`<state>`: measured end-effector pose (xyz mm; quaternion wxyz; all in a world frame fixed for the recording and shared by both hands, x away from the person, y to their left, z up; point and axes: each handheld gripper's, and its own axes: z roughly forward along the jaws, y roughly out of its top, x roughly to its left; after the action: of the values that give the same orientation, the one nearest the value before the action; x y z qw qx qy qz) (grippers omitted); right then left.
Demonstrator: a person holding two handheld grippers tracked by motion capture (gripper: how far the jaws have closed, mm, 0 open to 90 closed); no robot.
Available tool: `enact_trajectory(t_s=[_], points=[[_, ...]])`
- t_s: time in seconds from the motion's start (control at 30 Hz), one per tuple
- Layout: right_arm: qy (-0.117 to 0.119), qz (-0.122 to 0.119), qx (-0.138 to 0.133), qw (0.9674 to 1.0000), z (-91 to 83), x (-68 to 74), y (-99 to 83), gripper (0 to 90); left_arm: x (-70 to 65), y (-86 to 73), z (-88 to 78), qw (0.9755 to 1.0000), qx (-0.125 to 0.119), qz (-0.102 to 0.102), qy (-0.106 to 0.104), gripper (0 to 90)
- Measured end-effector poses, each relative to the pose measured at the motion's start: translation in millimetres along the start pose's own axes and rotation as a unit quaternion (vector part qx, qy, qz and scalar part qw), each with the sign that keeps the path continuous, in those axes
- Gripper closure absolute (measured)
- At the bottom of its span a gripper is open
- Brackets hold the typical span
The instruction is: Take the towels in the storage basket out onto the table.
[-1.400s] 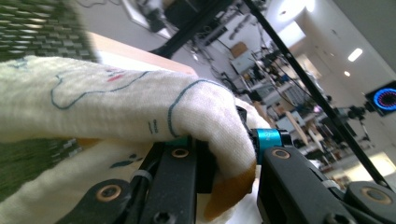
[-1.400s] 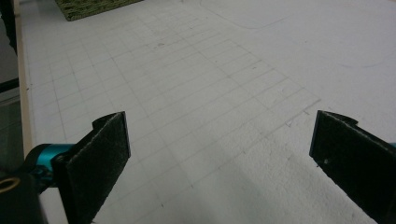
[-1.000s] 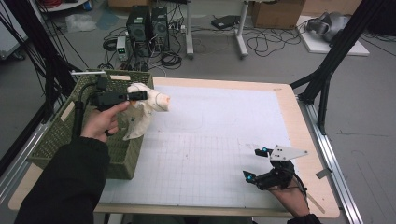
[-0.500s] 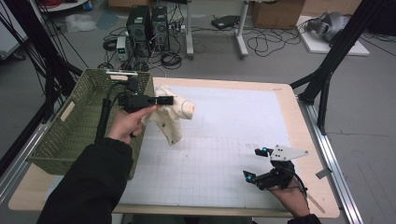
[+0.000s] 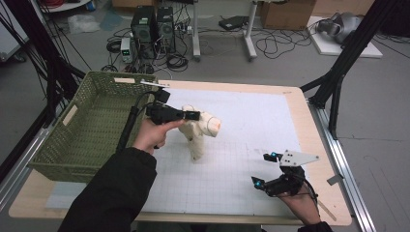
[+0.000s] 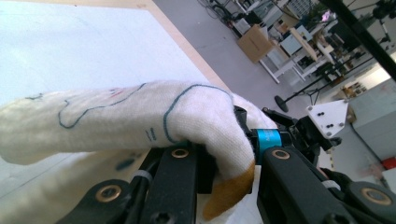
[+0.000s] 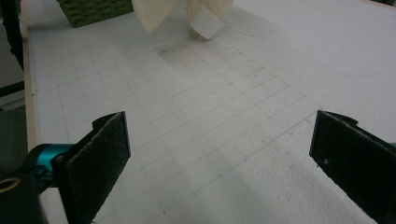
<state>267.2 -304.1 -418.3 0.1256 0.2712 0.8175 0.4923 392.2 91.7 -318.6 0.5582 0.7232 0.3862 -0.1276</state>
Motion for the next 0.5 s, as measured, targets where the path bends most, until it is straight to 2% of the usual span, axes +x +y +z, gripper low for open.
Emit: enact_trajectory(t_s=[0.3,0.37,0.5], points=[[0.001,0.002,-0.002,1.0000,-0.6,0.2,0.8,4.1,-9.0,-6.4,34.8,0.9993,0.029,0.022,0.000,82.5],[0.000,0.000,-0.003,1.0000,-0.7,-0.2,0.8,4.1,-7.9,-9.3,45.2,0.9993,0.035,0.013,-0.010,82.4],[0.001,0.000,-0.005,1.0000,-1.7,-0.3,0.7,4.1,-2.2,-19.7,67.0,0.9985,0.052,0.016,0.009,81.6]])
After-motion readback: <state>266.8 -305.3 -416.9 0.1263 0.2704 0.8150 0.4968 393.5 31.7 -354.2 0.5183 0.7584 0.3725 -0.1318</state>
